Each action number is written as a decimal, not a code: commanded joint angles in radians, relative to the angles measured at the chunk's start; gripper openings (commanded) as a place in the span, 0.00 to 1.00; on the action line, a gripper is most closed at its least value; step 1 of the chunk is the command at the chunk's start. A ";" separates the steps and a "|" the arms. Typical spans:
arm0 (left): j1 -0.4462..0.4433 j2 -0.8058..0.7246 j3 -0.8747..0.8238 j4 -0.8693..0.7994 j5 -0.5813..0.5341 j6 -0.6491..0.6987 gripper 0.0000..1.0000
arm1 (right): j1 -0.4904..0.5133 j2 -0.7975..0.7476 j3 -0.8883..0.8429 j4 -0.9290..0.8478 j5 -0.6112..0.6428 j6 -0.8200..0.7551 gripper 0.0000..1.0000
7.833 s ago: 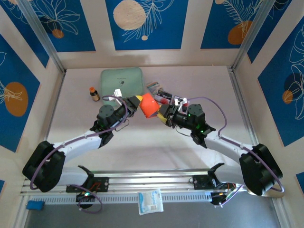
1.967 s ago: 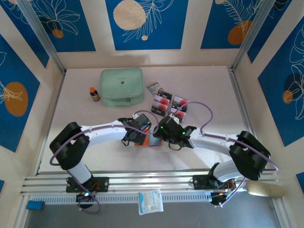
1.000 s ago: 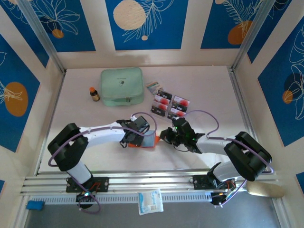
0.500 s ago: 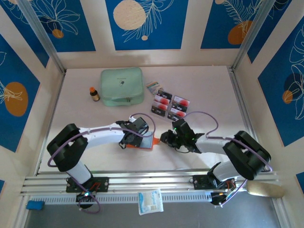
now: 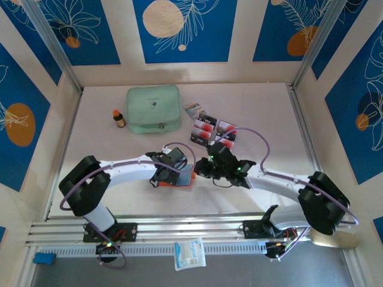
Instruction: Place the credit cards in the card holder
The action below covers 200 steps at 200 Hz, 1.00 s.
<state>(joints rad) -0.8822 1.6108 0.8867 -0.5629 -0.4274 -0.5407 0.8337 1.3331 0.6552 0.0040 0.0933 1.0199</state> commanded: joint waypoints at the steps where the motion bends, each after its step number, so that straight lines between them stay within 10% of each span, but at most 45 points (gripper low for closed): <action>1: -0.011 -0.014 -0.014 -0.030 -0.008 -0.013 1.00 | 0.030 0.074 0.058 -0.036 0.023 -0.024 0.00; 200: -0.011 -0.040 0.014 -0.053 0.020 -0.017 1.00 | -0.012 0.196 -0.066 -0.007 0.098 0.016 0.00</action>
<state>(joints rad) -0.8825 1.6096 0.8871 -0.5659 -0.4263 -0.5446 0.8268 1.5177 0.6182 0.0113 0.1837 1.0225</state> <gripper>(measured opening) 0.997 0.060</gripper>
